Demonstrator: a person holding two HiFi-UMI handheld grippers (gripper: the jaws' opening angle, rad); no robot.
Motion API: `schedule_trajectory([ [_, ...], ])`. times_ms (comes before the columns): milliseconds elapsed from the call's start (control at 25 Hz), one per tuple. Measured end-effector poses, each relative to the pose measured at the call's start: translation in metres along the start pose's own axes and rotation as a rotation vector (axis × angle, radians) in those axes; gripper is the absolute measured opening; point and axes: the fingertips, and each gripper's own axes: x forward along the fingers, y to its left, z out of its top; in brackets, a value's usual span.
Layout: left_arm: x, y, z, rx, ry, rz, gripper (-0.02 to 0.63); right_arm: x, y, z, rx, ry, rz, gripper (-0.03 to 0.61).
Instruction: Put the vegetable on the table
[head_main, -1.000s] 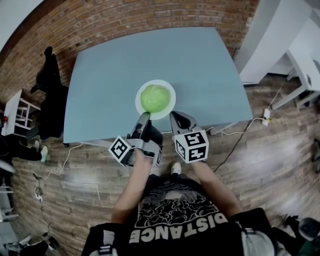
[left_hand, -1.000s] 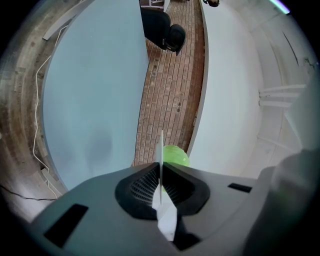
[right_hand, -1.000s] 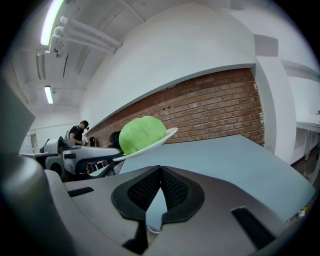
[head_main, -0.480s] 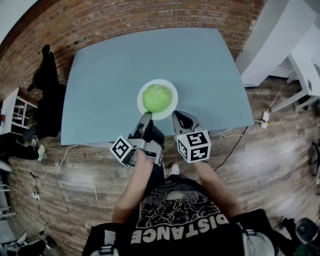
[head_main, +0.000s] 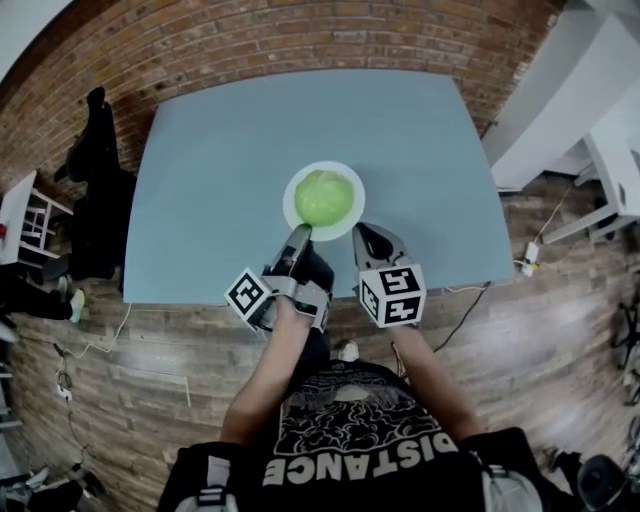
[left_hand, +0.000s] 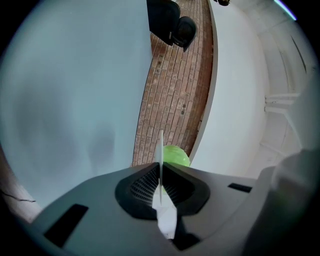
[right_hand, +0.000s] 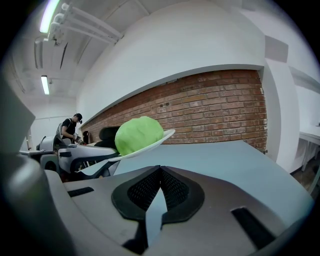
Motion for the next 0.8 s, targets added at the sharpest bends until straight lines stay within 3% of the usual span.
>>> schedule_trajectory([
  [800, 0.057, 0.021, 0.085, 0.01, 0.047, 0.065, 0.018, 0.096, -0.002, 0.016, 0.001, 0.032, -0.07, 0.008],
])
